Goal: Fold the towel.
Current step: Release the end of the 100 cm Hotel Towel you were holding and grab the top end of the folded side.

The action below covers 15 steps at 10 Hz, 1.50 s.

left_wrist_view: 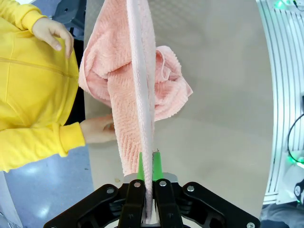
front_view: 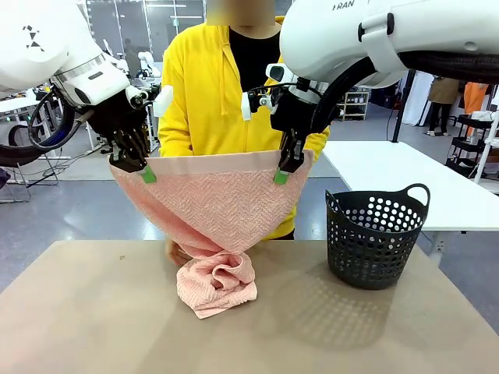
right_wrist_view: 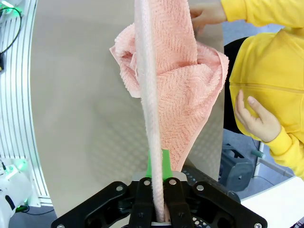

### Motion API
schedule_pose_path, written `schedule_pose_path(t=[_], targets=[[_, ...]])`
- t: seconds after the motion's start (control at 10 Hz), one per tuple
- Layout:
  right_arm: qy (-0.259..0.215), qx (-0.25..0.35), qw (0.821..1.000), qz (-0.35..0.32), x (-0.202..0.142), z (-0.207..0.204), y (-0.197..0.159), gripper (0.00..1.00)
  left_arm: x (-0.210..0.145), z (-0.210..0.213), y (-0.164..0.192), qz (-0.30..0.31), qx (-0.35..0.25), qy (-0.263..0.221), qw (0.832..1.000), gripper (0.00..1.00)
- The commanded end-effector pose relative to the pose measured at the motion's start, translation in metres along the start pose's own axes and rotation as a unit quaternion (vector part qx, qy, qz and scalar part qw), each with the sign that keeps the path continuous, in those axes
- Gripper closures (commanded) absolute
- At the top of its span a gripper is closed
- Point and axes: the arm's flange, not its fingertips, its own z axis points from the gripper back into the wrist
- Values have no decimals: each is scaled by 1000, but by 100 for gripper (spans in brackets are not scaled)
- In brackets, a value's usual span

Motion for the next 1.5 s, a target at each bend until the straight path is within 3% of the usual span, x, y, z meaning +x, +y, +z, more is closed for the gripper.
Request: schedule_pose_path(t=[0.0, 1.4], targets=[[0, 0, 1000, -1, -1, 0, 0, 100, -1, 2, 1, 0, 1, 0, 1000, 100], [0, 0, 1000, -1, -1, 0, 0, 100, -1, 2, 1, 0, 1, 0, 1000, 100]])
